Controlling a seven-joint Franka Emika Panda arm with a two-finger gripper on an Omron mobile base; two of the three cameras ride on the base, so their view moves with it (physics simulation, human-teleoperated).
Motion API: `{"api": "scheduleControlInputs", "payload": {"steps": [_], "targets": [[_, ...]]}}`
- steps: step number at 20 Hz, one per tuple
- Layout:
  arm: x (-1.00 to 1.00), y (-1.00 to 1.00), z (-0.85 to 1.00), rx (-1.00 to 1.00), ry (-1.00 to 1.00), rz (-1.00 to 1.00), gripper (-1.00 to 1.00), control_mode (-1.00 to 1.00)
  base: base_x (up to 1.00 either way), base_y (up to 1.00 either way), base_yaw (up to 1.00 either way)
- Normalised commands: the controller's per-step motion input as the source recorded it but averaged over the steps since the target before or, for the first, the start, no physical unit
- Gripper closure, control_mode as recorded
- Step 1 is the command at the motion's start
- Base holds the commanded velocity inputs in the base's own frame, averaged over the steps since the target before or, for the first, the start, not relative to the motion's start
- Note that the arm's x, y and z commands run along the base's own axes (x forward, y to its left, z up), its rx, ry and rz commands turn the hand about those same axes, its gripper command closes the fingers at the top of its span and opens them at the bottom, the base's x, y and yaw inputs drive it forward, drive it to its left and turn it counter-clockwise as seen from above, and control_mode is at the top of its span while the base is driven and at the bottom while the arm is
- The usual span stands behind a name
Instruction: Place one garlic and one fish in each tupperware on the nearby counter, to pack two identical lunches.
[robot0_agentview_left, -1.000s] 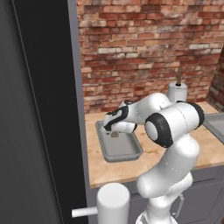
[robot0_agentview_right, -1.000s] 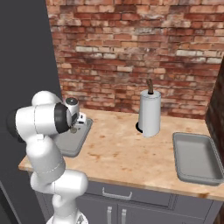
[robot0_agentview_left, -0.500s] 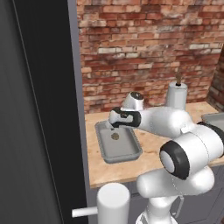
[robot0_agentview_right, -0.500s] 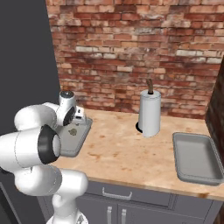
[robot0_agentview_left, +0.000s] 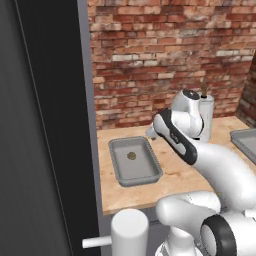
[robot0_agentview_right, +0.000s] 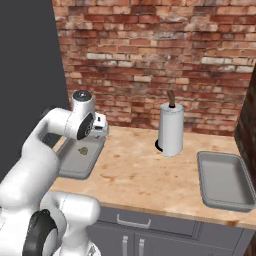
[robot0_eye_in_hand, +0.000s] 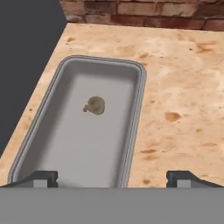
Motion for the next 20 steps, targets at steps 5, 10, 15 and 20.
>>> {"api": "scheduleControlInputs", "payload": {"steps": [5, 10, 15, 20], "targets": [[-1.0, -0.62, 0.74, 0.0, -0.09, -0.05, -1.0, -1.0, 0.0, 0.0, 0.0], [-1.0, -0.49, 0.65, 0.0, -0.24, -0.03, -1.0, -1.0, 0.0, 0.0, 0.0], [-1.0, -0.12, 0.68, 0.0, -0.24, -0.05, -1.0, -1.0, 0.0, 0.0, 0.0], [-1.0, 0.0, 0.63, -0.03, -0.31, -0.01, -1.0, -1.0, 0.0, 0.0, 0.0]]}}
